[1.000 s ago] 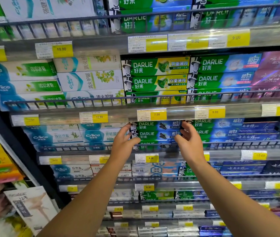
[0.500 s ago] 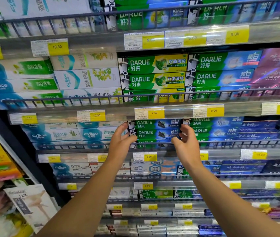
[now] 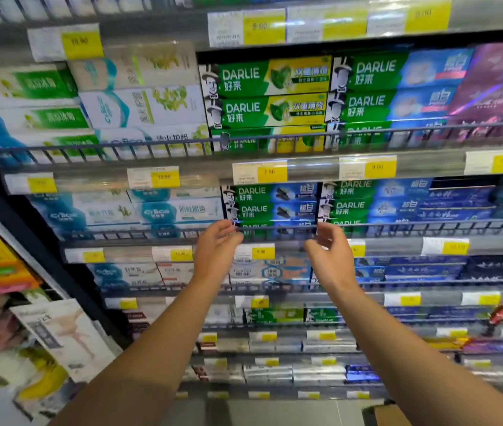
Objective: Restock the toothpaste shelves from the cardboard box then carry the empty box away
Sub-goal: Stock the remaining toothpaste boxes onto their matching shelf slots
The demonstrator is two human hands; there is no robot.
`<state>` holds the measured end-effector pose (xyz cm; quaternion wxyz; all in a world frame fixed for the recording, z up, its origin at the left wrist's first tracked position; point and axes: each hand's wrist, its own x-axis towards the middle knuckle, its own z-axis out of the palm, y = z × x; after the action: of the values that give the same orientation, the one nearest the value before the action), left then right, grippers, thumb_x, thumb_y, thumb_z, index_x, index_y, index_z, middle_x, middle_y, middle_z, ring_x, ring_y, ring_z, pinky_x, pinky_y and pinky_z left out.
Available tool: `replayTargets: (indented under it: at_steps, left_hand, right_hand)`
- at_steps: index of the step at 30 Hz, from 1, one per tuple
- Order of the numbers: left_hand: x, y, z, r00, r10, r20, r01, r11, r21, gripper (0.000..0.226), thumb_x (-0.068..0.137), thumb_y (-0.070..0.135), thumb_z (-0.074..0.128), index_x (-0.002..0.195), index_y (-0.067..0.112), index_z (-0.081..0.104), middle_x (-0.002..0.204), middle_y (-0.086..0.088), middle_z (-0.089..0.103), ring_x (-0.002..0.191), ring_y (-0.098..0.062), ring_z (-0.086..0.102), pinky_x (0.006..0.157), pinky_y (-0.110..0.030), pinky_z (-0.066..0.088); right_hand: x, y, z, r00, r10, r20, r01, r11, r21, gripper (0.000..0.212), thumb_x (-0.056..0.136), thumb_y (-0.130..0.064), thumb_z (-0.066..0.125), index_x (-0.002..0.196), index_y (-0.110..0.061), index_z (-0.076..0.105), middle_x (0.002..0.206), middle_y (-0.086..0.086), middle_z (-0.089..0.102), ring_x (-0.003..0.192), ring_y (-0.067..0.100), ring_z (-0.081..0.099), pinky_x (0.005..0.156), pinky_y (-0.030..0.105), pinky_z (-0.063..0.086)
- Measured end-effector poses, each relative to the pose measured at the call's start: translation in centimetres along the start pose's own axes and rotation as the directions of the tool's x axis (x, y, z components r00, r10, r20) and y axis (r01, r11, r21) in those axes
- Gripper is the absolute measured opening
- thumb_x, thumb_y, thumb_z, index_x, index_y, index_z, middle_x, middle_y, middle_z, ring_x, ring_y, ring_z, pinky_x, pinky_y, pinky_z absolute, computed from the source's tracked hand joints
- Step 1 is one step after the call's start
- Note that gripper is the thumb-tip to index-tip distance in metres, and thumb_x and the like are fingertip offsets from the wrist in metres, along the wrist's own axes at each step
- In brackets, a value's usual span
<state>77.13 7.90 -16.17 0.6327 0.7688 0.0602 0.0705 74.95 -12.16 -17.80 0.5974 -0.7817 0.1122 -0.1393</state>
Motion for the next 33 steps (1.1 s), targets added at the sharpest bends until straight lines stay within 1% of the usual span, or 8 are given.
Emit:
replayTargets:
  at_steps: [5, 8, 12, 18, 22, 26, 30, 33]
  left_hand:
    - [-4.5, -1.9, 3.3, 0.987, -0.021, 0.157, 0.011, 0.998, 0.065, 0.035, 0.091, 0.021, 0.064, 0.126, 0.018, 0.06, 0.115, 0.003, 0.064, 0.099, -0.011, 0.06, 0.086, -0.025, 0.048]
    - [-6.8, -3.7, 6.5, 0.949, -0.054, 0.311, 0.016, 0.992, 0.122, 0.034, 0.092, 0.022, 0.065, 0.125, 0.016, 0.062, 0.115, 0.005, 0.063, 0.104, -0.011, 0.06, 0.087, -0.024, 0.047]
    - [-10.0, -6.3, 11.4, 0.855, -0.139, 0.5, 0.052, 0.982, 0.182, 0.04, 0.09, 0.016, 0.066, 0.129, 0.009, 0.059, 0.122, -0.002, 0.062, 0.107, -0.011, 0.059, 0.093, -0.026, 0.047]
    - [-16.5, -8.0, 19.1, 0.682, -0.183, 0.708, -0.007, 0.966, 0.257, 0.043, 0.089, 0.017, 0.068, 0.13, 0.009, 0.058, 0.123, -0.004, 0.062, 0.113, -0.014, 0.059, 0.099, -0.028, 0.045]
    - [-21.7, -8.7, 24.9, 0.604, -0.15, 0.783, -0.157, 0.941, 0.301, 0.043, 0.086, 0.019, 0.071, 0.126, 0.01, 0.061, 0.122, -0.005, 0.065, 0.115, -0.016, 0.06, 0.101, -0.029, 0.045]
    - [-27.4, -8.9, 30.4, 0.539, -0.145, 0.83, -0.281, 0.898, 0.34, 0.049, 0.086, 0.029, 0.07, 0.133, 0.02, 0.057, 0.128, 0.001, 0.062, 0.116, -0.012, 0.058, 0.093, -0.02, 0.041]
    - [-33.6, -9.1, 36.5, 0.527, -0.171, 0.833, -0.328, 0.863, 0.385, 0.051, 0.086, 0.032, 0.069, 0.135, 0.023, 0.055, 0.128, 0.009, 0.059, 0.117, -0.008, 0.055, 0.095, -0.022, 0.04]
    - [-37.7, -9.3, 40.8, 0.552, -0.206, 0.808, -0.323, 0.841, 0.435, 0.056, 0.082, 0.038, 0.072, 0.134, 0.026, 0.056, 0.131, 0.009, 0.06, 0.118, -0.012, 0.056, 0.101, -0.026, 0.042]
  right_hand:
    - [-3.4, 2.6, -2.9, 0.995, 0.068, 0.067, -0.062, 0.994, -0.092, 0.043, 0.092, -0.022, 0.061, 0.132, -0.018, 0.048, 0.125, -0.002, 0.054, 0.115, 0.018, 0.053, 0.094, 0.035, 0.043]
    - [-5.9, 5.2, -5.4, 0.989, 0.144, 0.043, -0.136, 0.978, -0.155, 0.047, 0.092, -0.024, 0.061, 0.136, -0.017, 0.047, 0.132, -0.001, 0.051, 0.12, 0.018, 0.05, 0.099, 0.037, 0.042]
    - [-9.8, 9.0, -10.2, 0.964, 0.261, -0.058, -0.267, 0.934, -0.236, 0.051, 0.091, -0.026, 0.062, 0.139, -0.014, 0.047, 0.137, 0.003, 0.051, 0.126, 0.021, 0.049, 0.1, 0.037, 0.041]
    - [-15.9, 13.4, -19.4, 0.902, 0.364, -0.232, -0.429, 0.819, -0.381, 0.05, 0.084, -0.032, 0.066, 0.129, -0.015, 0.055, 0.128, 0.005, 0.059, 0.115, 0.021, 0.055, 0.097, 0.034, 0.042]
    - [-19.8, 16.0, -26.4, 0.86, 0.411, -0.303, -0.51, 0.735, -0.447, 0.068, 0.074, -0.049, 0.059, 0.13, -0.011, 0.056, 0.129, 0.008, 0.057, 0.121, 0.025, 0.052, 0.096, 0.027, 0.038]
    - [-23.0, 19.8, -34.1, 0.838, 0.452, -0.307, -0.545, 0.655, -0.523, 0.058, 0.08, -0.03, 0.07, 0.132, -0.011, 0.053, 0.134, 0.01, 0.053, 0.125, 0.026, 0.048, 0.103, 0.031, 0.036]
    - [-25.3, 23.1, -42.2, 0.829, 0.482, -0.283, -0.551, 0.618, -0.56, 0.062, 0.071, -0.043, 0.062, 0.128, -0.018, 0.055, 0.132, 0.007, 0.054, 0.119, 0.025, 0.053, 0.099, 0.036, 0.045]
    - [-26.4, 25.7, -48.1, 0.827, 0.51, -0.238, -0.54, 0.598, -0.593, 0.064, 0.068, -0.045, 0.059, 0.126, -0.017, 0.058, 0.13, 0.008, 0.055, 0.118, 0.026, 0.054, 0.1, 0.036, 0.045]
